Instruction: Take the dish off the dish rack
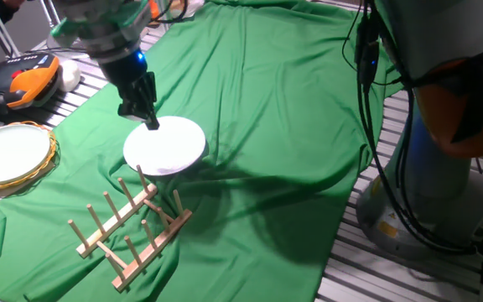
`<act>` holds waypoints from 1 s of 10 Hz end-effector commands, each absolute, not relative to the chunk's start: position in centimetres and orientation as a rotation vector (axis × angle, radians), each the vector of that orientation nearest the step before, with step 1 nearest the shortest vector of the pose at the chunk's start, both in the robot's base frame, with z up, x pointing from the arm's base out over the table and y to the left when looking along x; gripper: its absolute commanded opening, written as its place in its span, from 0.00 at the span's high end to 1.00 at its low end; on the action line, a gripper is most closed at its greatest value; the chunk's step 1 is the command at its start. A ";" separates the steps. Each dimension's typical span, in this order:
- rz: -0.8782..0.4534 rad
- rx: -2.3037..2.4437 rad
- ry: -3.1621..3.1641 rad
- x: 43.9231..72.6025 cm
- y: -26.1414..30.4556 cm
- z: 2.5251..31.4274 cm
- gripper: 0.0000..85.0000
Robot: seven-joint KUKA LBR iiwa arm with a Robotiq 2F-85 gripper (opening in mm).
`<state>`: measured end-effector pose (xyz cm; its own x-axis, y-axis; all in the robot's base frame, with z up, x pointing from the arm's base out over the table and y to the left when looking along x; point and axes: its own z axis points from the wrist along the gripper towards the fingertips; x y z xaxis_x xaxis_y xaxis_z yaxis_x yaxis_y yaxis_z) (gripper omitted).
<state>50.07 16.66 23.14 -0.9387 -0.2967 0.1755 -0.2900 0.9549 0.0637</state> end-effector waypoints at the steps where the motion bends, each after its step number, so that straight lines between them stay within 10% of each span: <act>1: -0.054 0.427 -2.908 49.8 16.9 23.7 1.00; 10: -0.003 0.617 -2.804 50.8 20.2 25.3 1.00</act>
